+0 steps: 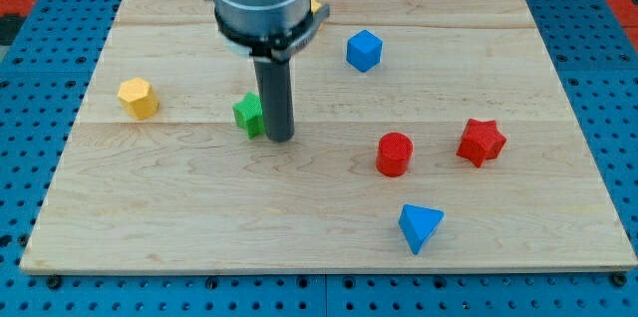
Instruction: Move the cube horizontally to the right side of the green star
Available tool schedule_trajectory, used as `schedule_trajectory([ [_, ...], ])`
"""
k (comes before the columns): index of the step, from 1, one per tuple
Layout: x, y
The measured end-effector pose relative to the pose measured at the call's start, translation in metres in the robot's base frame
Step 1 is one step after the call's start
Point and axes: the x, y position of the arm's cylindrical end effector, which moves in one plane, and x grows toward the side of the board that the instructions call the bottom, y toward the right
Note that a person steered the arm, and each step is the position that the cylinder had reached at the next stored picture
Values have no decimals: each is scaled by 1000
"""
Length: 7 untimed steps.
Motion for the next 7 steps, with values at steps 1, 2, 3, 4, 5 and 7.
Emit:
schedule_trajectory([
  [1,-21,5],
  [2,-43,96],
  [3,-104,102],
  [4,-122,33],
  [5,-150,30],
  [7,-163,107],
])
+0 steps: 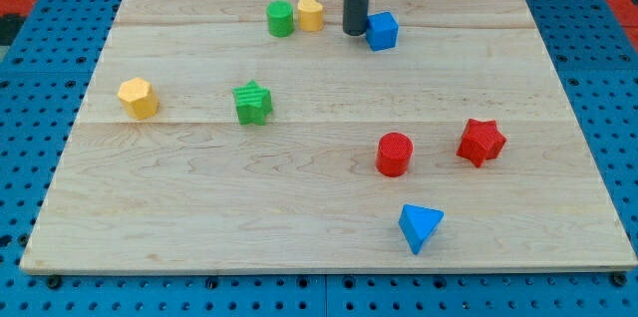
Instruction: Move the cube horizontally to the right side of the green star
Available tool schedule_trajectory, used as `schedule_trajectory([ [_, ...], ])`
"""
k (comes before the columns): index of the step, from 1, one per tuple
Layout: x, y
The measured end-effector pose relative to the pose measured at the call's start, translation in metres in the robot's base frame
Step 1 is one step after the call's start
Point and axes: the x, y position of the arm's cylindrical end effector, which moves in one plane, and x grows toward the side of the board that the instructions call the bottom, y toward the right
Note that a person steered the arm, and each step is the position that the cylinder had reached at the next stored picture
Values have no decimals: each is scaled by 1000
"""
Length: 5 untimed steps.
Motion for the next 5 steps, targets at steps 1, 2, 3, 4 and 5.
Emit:
schedule_trajectory([
  [1,0,13],
  [2,-20,32],
  [3,-12,40],
  [4,50,49],
  [5,44,52],
])
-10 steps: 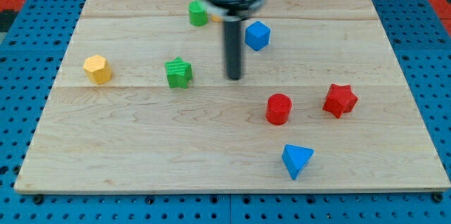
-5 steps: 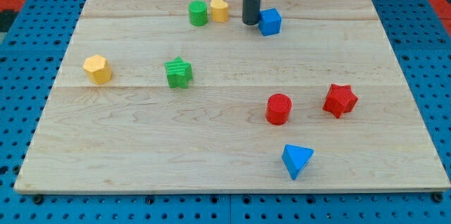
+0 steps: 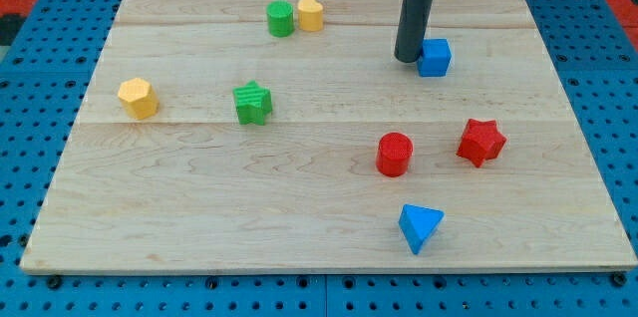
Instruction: Move the cube horizontally to the right side of the green star
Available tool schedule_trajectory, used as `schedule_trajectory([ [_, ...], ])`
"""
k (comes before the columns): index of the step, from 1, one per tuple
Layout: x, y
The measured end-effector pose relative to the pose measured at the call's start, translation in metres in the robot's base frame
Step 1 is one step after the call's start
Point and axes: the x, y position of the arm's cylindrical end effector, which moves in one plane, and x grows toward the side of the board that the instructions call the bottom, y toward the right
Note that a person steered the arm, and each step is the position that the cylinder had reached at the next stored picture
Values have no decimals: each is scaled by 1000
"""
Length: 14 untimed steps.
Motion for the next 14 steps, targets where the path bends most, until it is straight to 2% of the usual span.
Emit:
schedule_trajectory([
  [1,-10,46],
  [4,-11,85],
  [6,42,-2],
  [7,18,38],
  [8,37,88],
  [9,80,90],
  [10,99,110],
  [11,146,140],
  [12,158,115],
  [14,99,52],
])
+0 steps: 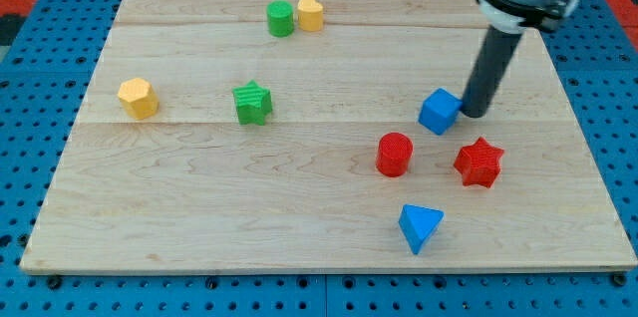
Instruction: Move the cube horizontally to the right side of the green star
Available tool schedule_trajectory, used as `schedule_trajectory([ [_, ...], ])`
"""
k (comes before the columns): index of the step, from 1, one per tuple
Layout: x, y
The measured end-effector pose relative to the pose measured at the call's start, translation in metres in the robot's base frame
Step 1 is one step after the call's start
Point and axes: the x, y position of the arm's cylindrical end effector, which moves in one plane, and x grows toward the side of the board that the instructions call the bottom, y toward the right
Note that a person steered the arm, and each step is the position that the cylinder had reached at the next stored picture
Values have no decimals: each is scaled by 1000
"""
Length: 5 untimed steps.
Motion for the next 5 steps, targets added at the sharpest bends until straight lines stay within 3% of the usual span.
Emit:
schedule_trajectory([
  [1,-1,-54],
  [3,40,-99],
  [5,17,-134],
])
